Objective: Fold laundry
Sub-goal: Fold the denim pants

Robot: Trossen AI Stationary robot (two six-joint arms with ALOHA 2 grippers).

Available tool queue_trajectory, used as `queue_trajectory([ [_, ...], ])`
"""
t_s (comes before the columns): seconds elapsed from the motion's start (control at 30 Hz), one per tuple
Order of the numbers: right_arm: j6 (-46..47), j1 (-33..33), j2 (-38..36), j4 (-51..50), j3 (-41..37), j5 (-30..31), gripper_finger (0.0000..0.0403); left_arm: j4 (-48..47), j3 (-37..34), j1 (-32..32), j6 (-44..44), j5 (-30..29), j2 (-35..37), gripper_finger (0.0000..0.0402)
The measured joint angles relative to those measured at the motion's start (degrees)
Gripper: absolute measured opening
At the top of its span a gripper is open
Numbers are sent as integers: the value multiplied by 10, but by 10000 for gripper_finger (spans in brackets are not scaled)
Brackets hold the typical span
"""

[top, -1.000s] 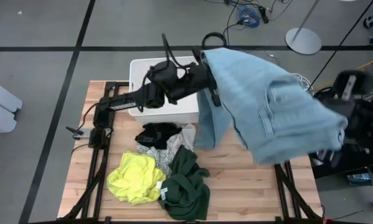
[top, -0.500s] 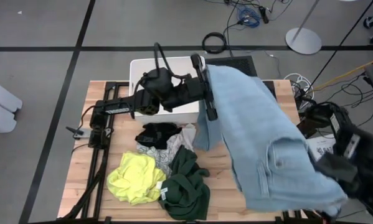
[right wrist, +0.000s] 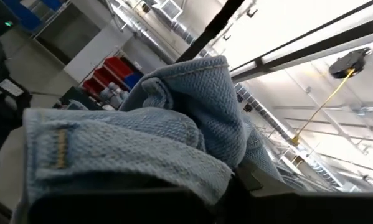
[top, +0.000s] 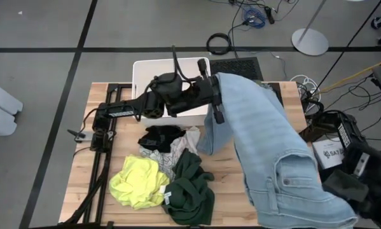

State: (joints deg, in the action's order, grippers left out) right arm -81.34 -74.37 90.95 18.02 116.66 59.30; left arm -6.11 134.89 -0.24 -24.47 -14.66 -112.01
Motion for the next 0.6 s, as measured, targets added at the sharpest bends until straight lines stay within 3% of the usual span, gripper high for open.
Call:
queue_trajectory([
  [0.4, -16, -4, 41, 40, 11, -4, 23, 5, 0, 28, 31, -39, 0, 60],
  [0.53, -27, 2, 43, 77, 11, 28, 23, -14, 0, 30, 64, -15, -1, 60],
  [0.6, -77, 9, 43, 134, 10, 24, 23, -47, 0, 30, 83, 14, -1, 60],
])
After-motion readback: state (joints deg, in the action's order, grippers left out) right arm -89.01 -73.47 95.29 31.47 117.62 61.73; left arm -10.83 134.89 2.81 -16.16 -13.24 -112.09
